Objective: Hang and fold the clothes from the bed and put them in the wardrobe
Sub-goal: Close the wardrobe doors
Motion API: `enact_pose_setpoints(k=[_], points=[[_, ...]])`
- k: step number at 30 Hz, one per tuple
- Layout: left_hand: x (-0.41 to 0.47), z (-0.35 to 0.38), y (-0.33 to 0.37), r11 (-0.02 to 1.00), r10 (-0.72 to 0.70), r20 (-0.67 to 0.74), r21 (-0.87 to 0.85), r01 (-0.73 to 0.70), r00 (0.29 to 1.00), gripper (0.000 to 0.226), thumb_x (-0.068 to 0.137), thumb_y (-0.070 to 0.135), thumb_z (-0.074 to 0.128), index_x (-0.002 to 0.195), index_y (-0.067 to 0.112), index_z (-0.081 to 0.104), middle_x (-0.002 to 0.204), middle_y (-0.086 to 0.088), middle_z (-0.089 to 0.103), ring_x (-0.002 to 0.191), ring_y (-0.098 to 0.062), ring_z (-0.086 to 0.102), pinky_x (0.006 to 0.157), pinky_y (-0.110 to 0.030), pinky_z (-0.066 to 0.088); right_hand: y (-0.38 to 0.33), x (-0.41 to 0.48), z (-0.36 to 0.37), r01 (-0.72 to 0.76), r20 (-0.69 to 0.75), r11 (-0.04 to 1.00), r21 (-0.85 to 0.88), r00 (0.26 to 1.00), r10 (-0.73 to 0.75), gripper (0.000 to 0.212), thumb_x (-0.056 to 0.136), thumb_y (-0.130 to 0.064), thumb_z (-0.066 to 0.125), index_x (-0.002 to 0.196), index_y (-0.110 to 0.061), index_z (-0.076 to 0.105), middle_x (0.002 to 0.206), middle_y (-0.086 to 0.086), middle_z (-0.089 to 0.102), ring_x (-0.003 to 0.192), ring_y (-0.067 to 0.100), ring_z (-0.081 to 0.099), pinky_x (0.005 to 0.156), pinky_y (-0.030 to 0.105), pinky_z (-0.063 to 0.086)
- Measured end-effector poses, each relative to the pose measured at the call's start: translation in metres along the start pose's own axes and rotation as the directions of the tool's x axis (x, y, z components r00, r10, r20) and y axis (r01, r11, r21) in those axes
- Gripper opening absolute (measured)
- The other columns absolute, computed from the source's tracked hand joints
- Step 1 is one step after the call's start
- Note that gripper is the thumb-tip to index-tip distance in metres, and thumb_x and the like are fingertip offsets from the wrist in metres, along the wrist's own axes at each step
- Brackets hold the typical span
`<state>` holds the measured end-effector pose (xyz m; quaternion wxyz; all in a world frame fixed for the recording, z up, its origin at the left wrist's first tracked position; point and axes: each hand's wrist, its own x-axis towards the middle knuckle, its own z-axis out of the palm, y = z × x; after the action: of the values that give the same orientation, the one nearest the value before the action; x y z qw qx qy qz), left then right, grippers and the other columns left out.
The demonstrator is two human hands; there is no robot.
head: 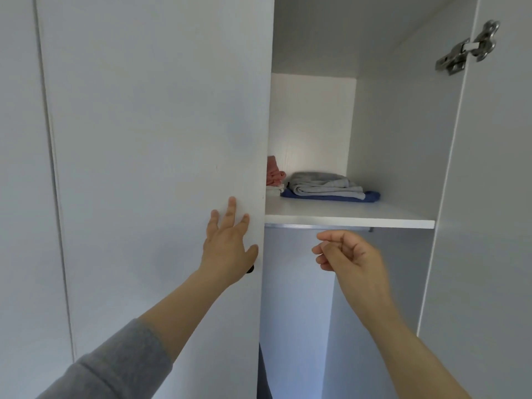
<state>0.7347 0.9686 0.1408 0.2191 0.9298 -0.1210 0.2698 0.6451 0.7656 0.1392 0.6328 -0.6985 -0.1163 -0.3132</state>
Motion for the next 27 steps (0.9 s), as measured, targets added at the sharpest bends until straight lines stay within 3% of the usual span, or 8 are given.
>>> enact_pose_setpoints(k=[2, 4, 11, 17, 23, 27], points=[[-0.007, -0.007, 0.003, 0.977, -0.005, -0.037, -0.213, -0.003, 0.999, 0.059, 0.096, 0.032, 0.054, 0.15, 0.022, 0.032, 0.161, 0.002, 0.018, 0.142, -0.022, 0.029, 0.117, -0.032, 0.024, -0.004, -0.004, -0.002, 0.004, -0.007, 1.0, -0.009, 1.0, -0.004, 0.026, 0.092, 0.001, 0.055, 0.09, -0.019, 0.071, 0.078, -0.001, 0.074, 0.068, 0.009, 0.067, 0.064, 0.016, 0.052], [-0.02, -0.012, 0.01, 0.914, -0.016, -0.068, -0.407, -0.014, 0.998, 0.052, 0.094, 0.028, 0.058, 0.144, 0.023, 0.044, 0.146, 0.005, 0.044, 0.114, -0.012, 0.056, 0.103, -0.027, 0.041, -0.008, -0.008, -0.006, 0.009, -0.016, 1.0, -0.021, 1.0, -0.01, 0.026, 0.092, 0.001, 0.055, 0.091, -0.019, 0.071, 0.078, -0.001, 0.074, 0.068, 0.008, 0.067, 0.064, 0.016, 0.052], [-0.06, -0.011, 0.057, 0.705, 0.048, -0.086, -0.703, -0.094, 0.995, 0.03, 0.088, 0.017, 0.064, 0.116, 0.024, 0.061, 0.109, 0.014, 0.064, 0.097, -0.003, 0.062, 0.083, -0.017, 0.051, -0.031, -0.032, -0.043, 0.031, -0.124, 0.999, -0.043, 0.992, -0.036, 0.026, 0.092, 0.005, 0.054, 0.09, -0.016, 0.069, 0.074, -0.001, 0.073, 0.064, 0.007, 0.065, 0.064, 0.017, 0.053], [-0.086, -0.002, 0.117, 0.575, 0.188, -0.041, -0.805, -0.144, 0.981, 0.026, 0.087, 0.016, 0.067, 0.107, 0.031, 0.062, 0.103, 0.017, 0.066, 0.093, 0.0, 0.063, 0.081, -0.013, 0.05, -0.058, -0.069, -0.105, 0.018, -0.281, 0.991, -0.133, 0.958, -0.055, 0.02, 0.092, 0.004, 0.054, 0.093, -0.009, 0.069, 0.078, 0.002, 0.073, 0.064, 0.007, 0.065, 0.063, 0.016, 0.054], [-0.11, 0.007, 0.198, 0.423, 0.327, 0.009, -0.896, -0.138, 0.945, 0.025, 0.087, 0.01, 0.066, 0.107, 0.024, 0.063, 0.104, 0.009, 0.067, 0.093, -0.004, 0.063, 0.083, -0.015, 0.051, -0.088, -0.113, -0.176, -0.013, -0.479, 0.964, -0.265, 0.87, -0.119, 0.018, 0.091, -0.003, 0.059, 0.09, -0.016, 0.071, 0.082, 0.001, 0.073, 0.068, 0.009, 0.066, 0.064, 0.017, 0.055], [-0.131, 0.014, 0.241, 0.374, 0.406, 0.029, -0.917, -0.137, 0.914, 0.025, 0.087, 0.009, 0.066, 0.108, 0.021, 0.064, 0.103, 0.009, 0.066, 0.093, -0.006, 0.063, 0.085, -0.018, 0.052, -0.102, -0.142, -0.216, -0.05, -0.547, 0.938, -0.344, 0.822, -0.157, 0.016, 0.091, -0.007, 0.06, 0.09, -0.018, 0.071, 0.081, -0.003, 0.073, 0.07, 0.009, 0.068, 0.064, 0.015, 0.055]])
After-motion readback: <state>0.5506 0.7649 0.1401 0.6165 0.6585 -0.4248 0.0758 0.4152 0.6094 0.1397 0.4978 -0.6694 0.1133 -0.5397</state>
